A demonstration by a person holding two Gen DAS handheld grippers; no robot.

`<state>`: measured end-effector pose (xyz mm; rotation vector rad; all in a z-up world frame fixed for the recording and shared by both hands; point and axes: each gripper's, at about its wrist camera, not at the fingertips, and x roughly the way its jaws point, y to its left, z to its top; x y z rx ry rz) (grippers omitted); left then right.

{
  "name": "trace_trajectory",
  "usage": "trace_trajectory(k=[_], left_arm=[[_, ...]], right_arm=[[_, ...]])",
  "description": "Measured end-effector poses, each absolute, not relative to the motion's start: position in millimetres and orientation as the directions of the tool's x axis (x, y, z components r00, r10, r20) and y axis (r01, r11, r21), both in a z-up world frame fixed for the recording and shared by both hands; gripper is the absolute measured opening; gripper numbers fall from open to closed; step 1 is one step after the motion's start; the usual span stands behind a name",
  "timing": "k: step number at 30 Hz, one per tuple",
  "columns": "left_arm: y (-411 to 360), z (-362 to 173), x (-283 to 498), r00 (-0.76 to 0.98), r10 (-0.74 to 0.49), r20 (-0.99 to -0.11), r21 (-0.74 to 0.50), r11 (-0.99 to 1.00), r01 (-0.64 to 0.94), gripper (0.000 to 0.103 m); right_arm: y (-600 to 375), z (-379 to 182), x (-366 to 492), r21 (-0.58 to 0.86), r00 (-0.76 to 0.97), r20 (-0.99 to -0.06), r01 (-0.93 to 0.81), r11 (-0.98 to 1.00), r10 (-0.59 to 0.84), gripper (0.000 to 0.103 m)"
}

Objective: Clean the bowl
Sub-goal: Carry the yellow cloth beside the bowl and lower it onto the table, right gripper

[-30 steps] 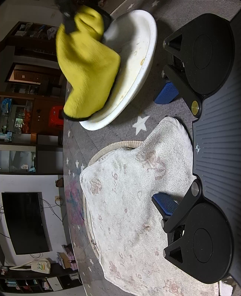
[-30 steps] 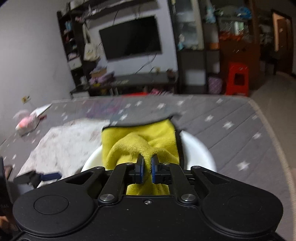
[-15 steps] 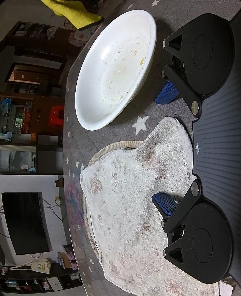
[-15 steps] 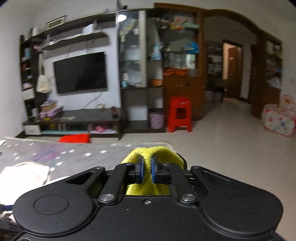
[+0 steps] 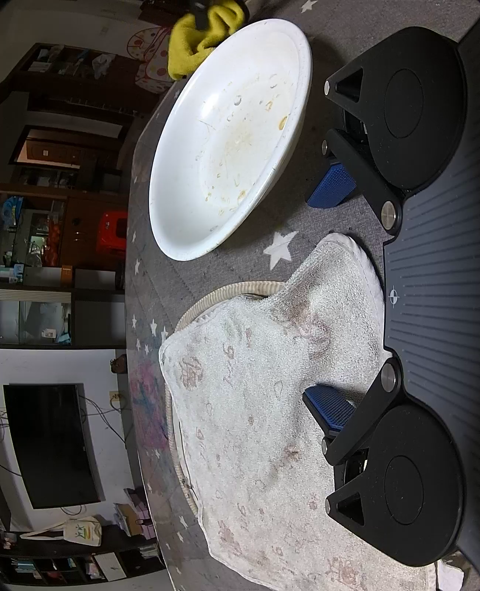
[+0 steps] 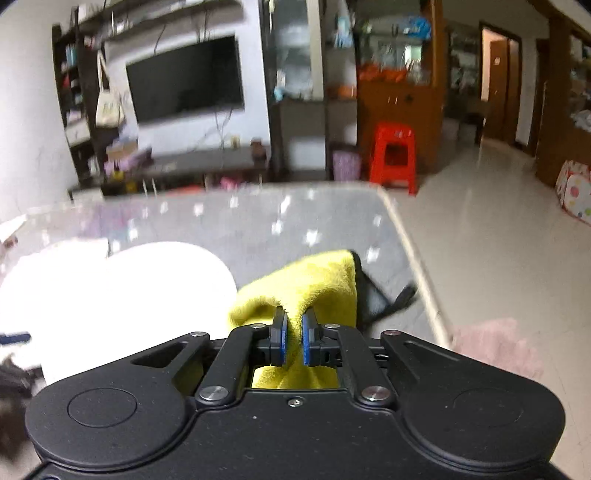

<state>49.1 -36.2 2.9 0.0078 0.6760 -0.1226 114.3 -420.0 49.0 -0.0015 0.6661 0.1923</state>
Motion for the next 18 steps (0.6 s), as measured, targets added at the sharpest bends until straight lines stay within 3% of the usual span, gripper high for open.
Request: trace_trajectory(k=[4, 9, 15, 18], left_arm=[[-36.4, 2.8, 49.1, 0.773, -0.110, -0.625, -0.032, 0.993, 0.116, 0.103], [-36.3, 2.8, 49.2, 0.773, -0.110, -0.625, -0.032, 0.993, 0.116, 0.103], [-36.3, 2.8, 49.3, 0.773, -0.111, -0.625, -0.032, 0.993, 0.116, 0.103], [-36.4, 2.8, 49.3, 0.773, -0.111, -0.625, -0.033, 0.993, 0.116, 0.103]], right_arm=[[-413.5, 21.7, 128.0, 0.046, 0.741, -0.651, -0.177, 0.983, 0.164, 0.009], [-395.2, 17.0, 132.3, 0.066, 0.742, -0.636, -0.221, 0.973, 0.212, 0.009], [-380.0, 17.0, 117.4, -0.009, 0.751, -0.618, -0.299, 0.954, 0.230, 0.011], [-383.1, 20.4, 114.3, -0.016, 0.755, -0.616, -0.295, 0.955, 0.223, 0.018]])
